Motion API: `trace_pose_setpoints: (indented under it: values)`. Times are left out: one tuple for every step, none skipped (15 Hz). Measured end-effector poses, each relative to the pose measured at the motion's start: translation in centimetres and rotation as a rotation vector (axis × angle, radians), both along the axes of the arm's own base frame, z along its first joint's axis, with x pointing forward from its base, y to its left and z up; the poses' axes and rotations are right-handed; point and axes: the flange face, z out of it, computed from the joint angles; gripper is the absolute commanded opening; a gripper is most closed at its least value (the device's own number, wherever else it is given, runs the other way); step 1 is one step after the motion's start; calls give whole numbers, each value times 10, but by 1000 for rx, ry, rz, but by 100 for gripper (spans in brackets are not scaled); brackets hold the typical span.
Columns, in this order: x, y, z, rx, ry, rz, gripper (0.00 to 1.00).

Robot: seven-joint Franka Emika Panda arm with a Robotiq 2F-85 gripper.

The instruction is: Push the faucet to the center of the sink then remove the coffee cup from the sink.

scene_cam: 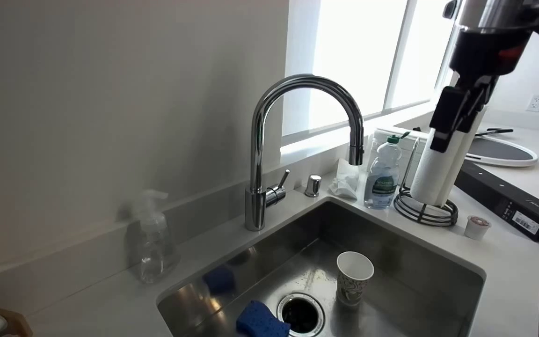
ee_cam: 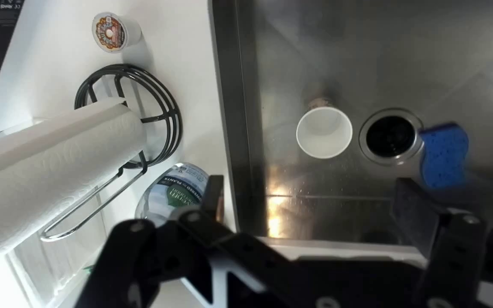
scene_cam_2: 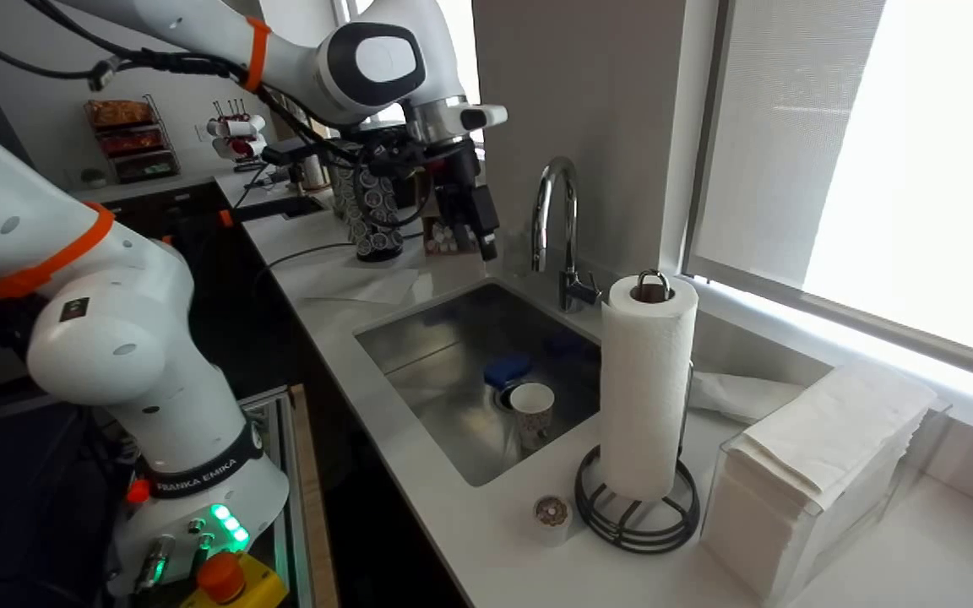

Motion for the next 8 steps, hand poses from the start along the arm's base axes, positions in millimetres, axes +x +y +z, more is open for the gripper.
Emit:
trace_pose_setpoints:
  values:
    - [6,-3,11,23,-25,-42,100]
    - [12,-8,21,48,-50,-85,100]
    - [18,-13,32,73,-72,-126,75]
    - [24,-19,41,101,-93,-169,73]
    - [31,-24,50,129,-113,-209,66]
    - [38,-29,57,155,-138,-248,58]
    - [46,-33,64,183,-169,-281,49]
    - [55,-37,69,214,-210,-310,42]
